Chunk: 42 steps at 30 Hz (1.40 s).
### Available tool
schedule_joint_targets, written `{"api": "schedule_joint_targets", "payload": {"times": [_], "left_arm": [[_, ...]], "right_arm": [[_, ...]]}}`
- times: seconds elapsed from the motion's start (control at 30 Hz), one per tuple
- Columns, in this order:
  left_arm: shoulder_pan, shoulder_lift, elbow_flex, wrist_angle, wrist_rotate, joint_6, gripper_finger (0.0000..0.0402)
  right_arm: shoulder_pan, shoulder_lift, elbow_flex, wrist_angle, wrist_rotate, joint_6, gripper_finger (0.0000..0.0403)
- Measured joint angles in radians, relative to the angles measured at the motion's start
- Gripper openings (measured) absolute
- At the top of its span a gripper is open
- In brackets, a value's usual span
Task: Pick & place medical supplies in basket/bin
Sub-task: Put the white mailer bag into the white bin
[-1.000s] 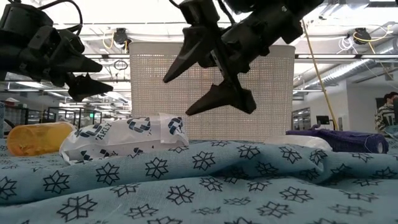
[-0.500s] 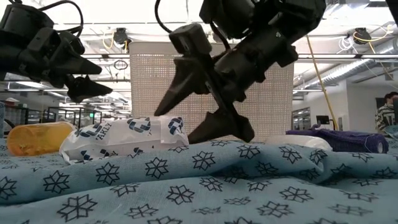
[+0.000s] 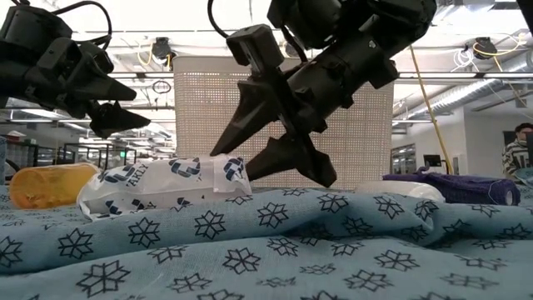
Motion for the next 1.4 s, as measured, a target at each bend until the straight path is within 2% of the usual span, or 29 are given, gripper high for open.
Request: {"api": "schedule_joint_targets", "payload": {"times": [0.2,0.37,0.5,0.93,1.2,1.3,1.4], "left_arm": [[0.000,0.000,0.000,0.000,0.000,0.003,0.0360],[0.000,0.000,0.000,-0.001,0.000,0.004,0.0360],[0.000,0.000,0.000,-0.007,0.002,0.005,0.0360],[0.000,0.000,0.000,-0.020,0.005,-0.017,0.0360],[0.000,0.000,0.000,-0.024,0.005,-0.016,0.0360],[0.000,0.000,0.000,-0.025,0.005,-0.016,0.0360],[0.000,0.000,0.000,-0.025,0.005,-0.016,0.0360]], "right_arm": [[-0.002,0.000,0.000,0.005,-0.023,-0.052,0.0024],[0.003,0.000,0.000,0.040,-0.030,-0.118,0.0002],[0.026,-0.016,0.000,0.049,-0.014,-0.158,0.0000],[0.102,-0.179,-0.001,0.050,0.165,-0.302,0.0000],[0.106,-0.272,-0.001,-0.012,0.133,-0.314,0.0003],[0.102,-0.271,-0.001,-0.075,0.131,-0.289,0.0029],[0.097,-0.242,-0.001,-0.108,0.114,-0.261,0.0083]]}}
